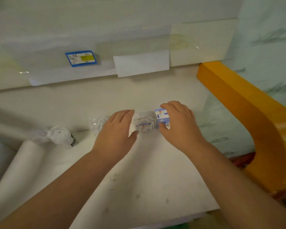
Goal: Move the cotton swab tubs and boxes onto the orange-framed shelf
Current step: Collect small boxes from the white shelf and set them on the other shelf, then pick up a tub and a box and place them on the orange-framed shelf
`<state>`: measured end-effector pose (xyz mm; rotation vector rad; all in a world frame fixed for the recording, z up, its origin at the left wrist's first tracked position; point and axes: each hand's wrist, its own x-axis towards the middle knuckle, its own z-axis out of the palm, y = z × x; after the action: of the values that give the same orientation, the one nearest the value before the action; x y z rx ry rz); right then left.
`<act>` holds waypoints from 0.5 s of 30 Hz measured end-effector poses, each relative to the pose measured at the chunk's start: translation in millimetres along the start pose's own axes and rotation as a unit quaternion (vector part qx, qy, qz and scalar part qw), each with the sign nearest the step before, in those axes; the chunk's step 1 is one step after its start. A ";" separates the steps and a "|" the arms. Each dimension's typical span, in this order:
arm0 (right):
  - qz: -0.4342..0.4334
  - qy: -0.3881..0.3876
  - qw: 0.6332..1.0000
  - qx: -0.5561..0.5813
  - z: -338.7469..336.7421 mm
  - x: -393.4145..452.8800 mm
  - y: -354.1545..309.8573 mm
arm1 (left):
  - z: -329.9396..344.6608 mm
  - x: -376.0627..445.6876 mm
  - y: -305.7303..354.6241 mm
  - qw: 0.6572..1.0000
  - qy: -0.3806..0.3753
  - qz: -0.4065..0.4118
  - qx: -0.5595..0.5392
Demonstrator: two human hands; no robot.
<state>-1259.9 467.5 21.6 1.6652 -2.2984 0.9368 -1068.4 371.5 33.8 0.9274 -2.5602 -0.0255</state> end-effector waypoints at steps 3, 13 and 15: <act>-0.007 -0.006 0.999 0.031 -1.9 -4.1 -22.3 | -27.3 -20.8 -5.9 0.999 0.016 -0.031 0.030; -0.099 -0.075 0.989 0.084 8.3 -17.9 -123.9 | -92.1 -114.5 -58.8 0.980 0.021 -0.160 0.118; -0.119 -0.079 0.986 0.092 5.5 -22.1 -152.0 | -109.6 -135.7 -66.3 0.975 0.022 -0.172 0.141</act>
<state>-1113.7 453.7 67.0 2.1040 -2.0933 1.0218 -891.6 416.8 72.6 1.4520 -2.3686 0.2611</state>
